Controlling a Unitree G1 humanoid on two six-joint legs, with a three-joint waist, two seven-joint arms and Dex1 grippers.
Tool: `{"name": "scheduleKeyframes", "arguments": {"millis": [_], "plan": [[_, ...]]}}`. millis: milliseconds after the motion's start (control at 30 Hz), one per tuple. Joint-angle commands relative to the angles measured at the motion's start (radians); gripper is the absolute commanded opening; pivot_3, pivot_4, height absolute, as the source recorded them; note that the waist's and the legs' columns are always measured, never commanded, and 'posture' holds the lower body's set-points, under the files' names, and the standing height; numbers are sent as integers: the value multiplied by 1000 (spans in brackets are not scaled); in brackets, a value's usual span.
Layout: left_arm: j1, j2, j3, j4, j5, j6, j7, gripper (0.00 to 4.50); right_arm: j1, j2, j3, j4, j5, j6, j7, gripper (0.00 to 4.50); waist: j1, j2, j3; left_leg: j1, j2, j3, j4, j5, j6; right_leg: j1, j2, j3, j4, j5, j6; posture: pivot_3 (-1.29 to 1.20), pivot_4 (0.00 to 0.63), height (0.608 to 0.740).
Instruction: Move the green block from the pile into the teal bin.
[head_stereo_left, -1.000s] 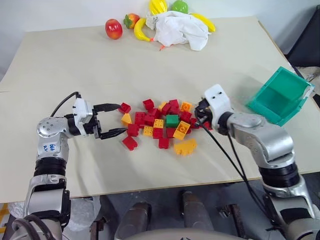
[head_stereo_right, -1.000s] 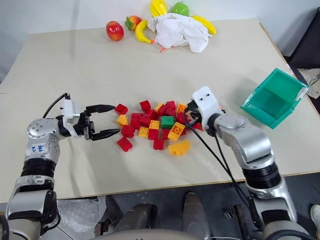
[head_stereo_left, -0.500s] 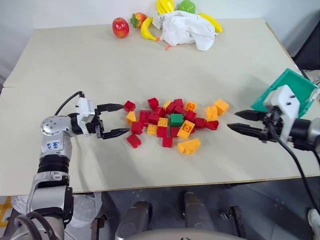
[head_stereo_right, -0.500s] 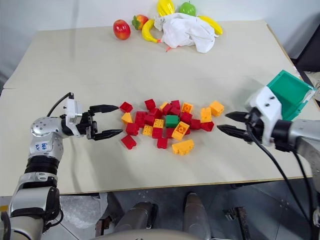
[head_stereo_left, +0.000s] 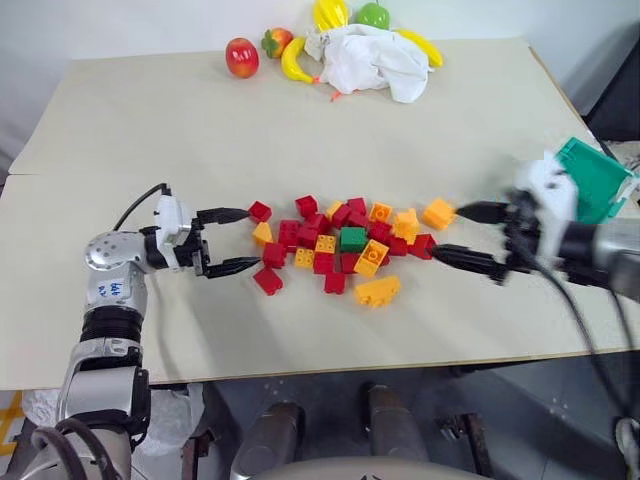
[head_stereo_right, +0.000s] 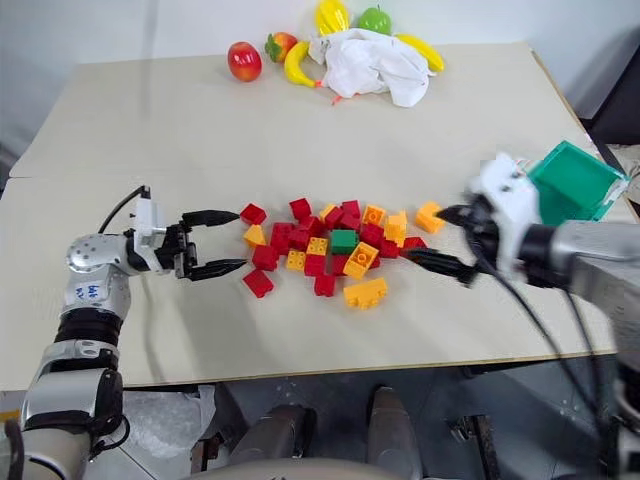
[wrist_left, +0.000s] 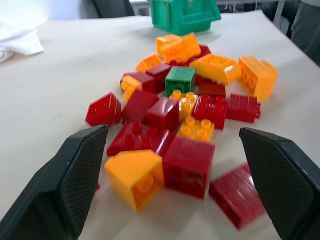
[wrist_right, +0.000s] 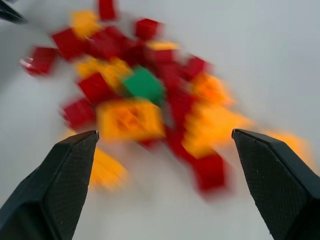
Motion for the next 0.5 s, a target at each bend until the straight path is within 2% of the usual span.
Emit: {"name": "scheduleKeyframes", "arguments": {"millis": [33, 300, 500], "plan": [[-6, 1, 10, -13, -11, -17, 5, 4500, -116, 71, 160, 82, -61, 64, -76, 4463, -1, 0, 0, 0, 0, 0, 0, 0, 0, 0, 0, 0, 0, 0, 0, 0, 150, 740], [23, -5, 16, -56, -21, -19, 15, 4500, -280, 180, 421, 316, -197, 13, -58, 4463, -6, 0, 0, -1, -2, -1, 0, -1, 2, 0, -1, -2, 1, 1, 1, 0, 150, 740], [85, 3, 28, -130, -35, -6, 33, 4500, -357, 265, 515, 509, -296, -115, -14, 4463, -29, 0, 0, -1, -2, -1, 0, -1, 2, -1, -1, -2, 2, 1, 1, 0, 150, 740]]}}
